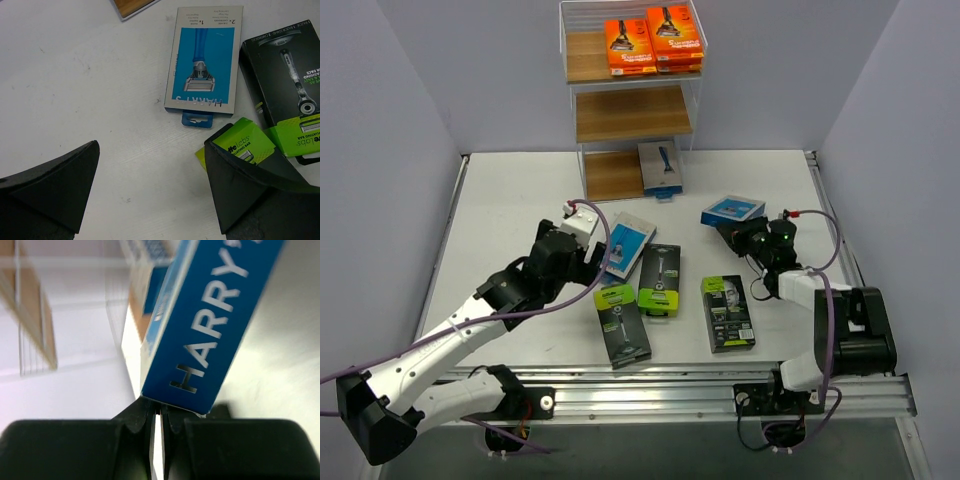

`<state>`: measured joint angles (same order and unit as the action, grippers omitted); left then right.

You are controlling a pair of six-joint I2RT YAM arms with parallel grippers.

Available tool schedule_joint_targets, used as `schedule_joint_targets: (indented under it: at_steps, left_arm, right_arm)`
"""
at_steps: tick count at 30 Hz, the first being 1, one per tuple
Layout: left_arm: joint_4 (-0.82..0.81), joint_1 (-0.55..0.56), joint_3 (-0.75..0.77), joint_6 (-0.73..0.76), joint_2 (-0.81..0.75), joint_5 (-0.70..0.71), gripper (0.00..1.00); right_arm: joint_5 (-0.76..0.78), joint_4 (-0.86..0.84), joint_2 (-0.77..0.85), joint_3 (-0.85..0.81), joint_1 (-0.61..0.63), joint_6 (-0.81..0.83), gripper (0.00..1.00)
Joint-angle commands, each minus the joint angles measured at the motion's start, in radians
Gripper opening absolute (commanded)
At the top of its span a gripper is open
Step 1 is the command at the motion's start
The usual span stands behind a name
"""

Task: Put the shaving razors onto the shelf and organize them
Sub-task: Grab a shaving razor with the right arm, then pass the shaving razor from the right arm to the left

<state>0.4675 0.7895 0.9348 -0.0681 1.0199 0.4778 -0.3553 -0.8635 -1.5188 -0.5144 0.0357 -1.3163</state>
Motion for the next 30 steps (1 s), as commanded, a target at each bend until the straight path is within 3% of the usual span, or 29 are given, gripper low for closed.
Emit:
schedule_joint_targets:
  at_steps: [1,5,8,11,15,23,30]
  left_arm:
    - [-0.012,0.013,0.041,-0.009,0.006,0.002,0.95]
    - [0.0,0.019,0.05,-0.033,0.008,-0.011,0.95]
    - [0.005,0.019,0.059,-0.093,-0.001,-0.033,0.94]
    - [0.013,0.014,0.09,-0.218,-0.001,-0.149,0.94]
    - [-0.006,-0.031,0.108,-0.444,0.003,-0.445,0.94]
    - [-0.36,-0.067,-0.054,-0.858,0.057,-0.711,0.94]
    - [-0.636,-0.059,-0.135,-1.021,0.239,-0.789,0.94]
  right_arm:
    - [-0.198,0.113,0.15,-0.038,0.018,0.107,0.0]
    - [-0.278,0.216,0.282,-0.036,0.018,0.176,0.0]
    - [-0.318,0.202,0.342,0.011,0.021,0.171,0.0]
    - [-0.358,0.084,0.385,0.108,0.027,0.091,0.0]
    - [-0.366,0.015,0.446,0.201,0.043,0.055,0.0]
    - [-0.419,-0.048,0.49,0.28,0.078,0.043,0.0]
    - [-0.488,-0.242,0.447,0.335,0.086,-0.012,0.0]
